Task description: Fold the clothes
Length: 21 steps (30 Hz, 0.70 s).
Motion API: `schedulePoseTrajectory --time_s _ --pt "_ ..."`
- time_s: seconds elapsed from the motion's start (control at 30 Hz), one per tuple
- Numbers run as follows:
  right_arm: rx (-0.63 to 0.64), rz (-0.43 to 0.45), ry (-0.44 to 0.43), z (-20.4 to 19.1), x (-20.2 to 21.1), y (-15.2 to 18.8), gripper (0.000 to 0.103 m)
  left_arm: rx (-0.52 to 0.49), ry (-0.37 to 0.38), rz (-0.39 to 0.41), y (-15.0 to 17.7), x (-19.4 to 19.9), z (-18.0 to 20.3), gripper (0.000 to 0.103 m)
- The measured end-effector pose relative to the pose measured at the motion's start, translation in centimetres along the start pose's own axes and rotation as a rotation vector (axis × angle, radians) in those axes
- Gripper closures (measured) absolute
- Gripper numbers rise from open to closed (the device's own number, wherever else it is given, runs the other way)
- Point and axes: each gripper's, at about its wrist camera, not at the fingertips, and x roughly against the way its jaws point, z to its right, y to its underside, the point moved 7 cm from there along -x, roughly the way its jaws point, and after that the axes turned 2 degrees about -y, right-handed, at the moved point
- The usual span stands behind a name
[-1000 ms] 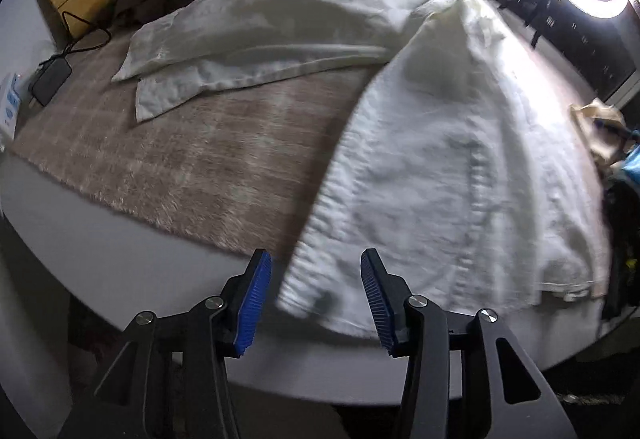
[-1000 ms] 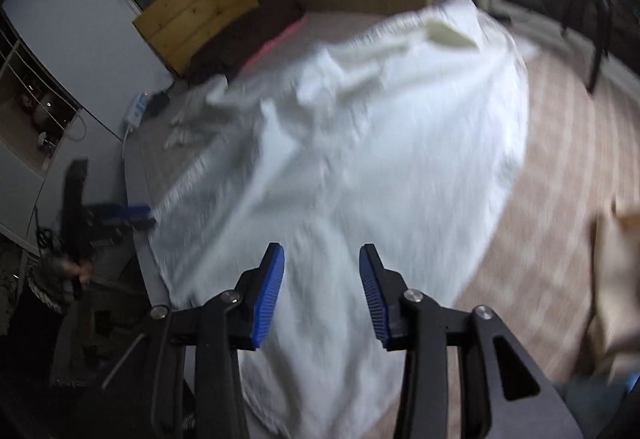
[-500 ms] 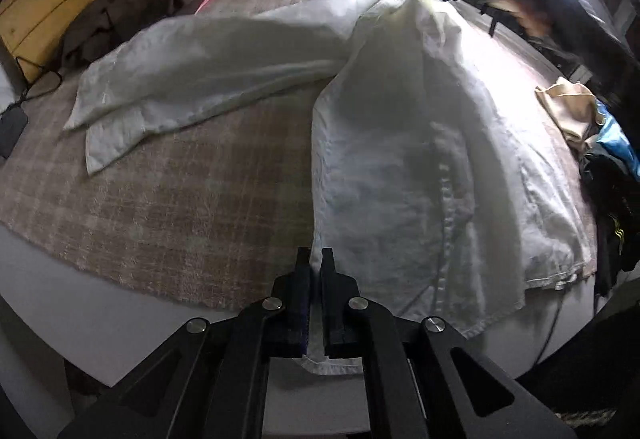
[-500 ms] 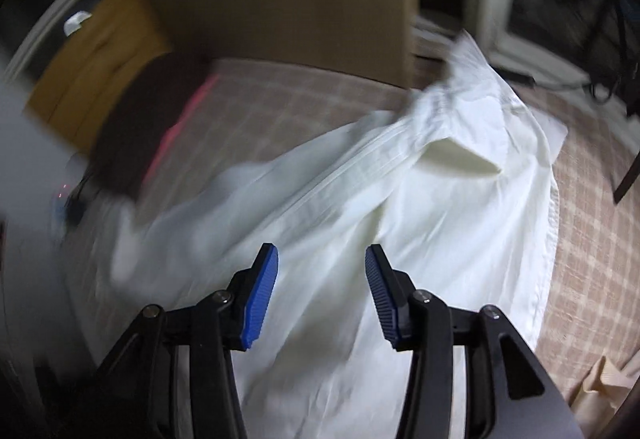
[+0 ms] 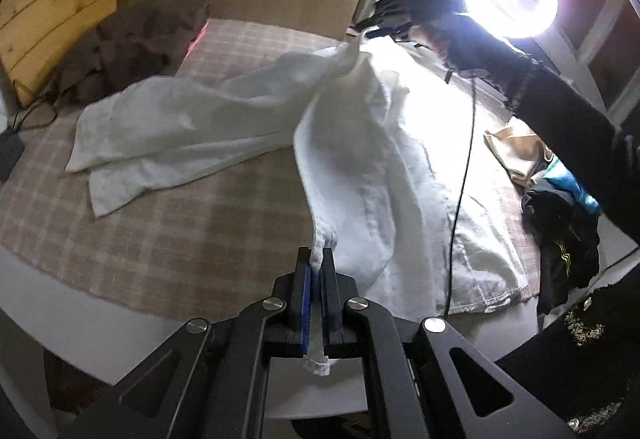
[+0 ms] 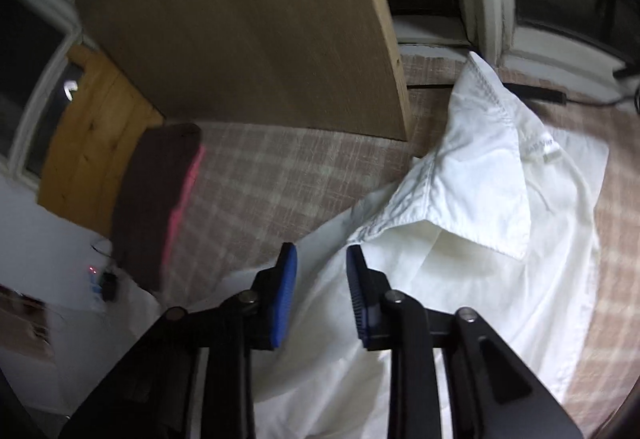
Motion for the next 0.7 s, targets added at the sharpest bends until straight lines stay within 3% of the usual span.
schedulePoseTrajectory --time_s 0.1,0.2,0.23,0.27,0.3,0.43,0.53,0.7 --pt "-0.006 -0.074 0.059 0.5 -1.2 0.8 0.077 -0.020 -0.001 -0.010 -0.2 -0.2 0.8 0.100" --pt "0.037 -0.069 0.049 -0.2 -1.9 1.0 0.078 -0.030 0.013 -0.016 -0.2 -0.1 1.7 0.100" --pt "0.056 -0.063 0.048 -0.5 -2.1 1.0 0.083 -0.034 0.018 -0.018 -0.2 -0.1 1.9 0.100" --pt "0.076 -0.056 0.046 -0.8 -2.3 1.1 0.102 -0.037 0.023 -0.020 -0.2 0.0 2.2 0.100" --pt "0.090 -0.034 0.042 -1.1 -1.6 0.9 0.101 -0.033 0.038 -0.018 -0.4 0.3 2.6 0.100" --pt "0.154 0.070 0.000 -1.7 2.5 0.2 0.102 -0.071 0.138 0.013 -0.7 2.9 6.4 0.100" --pt "0.188 0.137 0.018 -0.6 6.9 -0.1 0.102 -0.164 0.212 0.004 -0.7 3.8 11.1 0.100" --pt "0.186 0.175 0.112 3.5 10.6 -0.2 0.102 -0.301 0.385 -0.087 0.3 0.6 19.9 0.100"
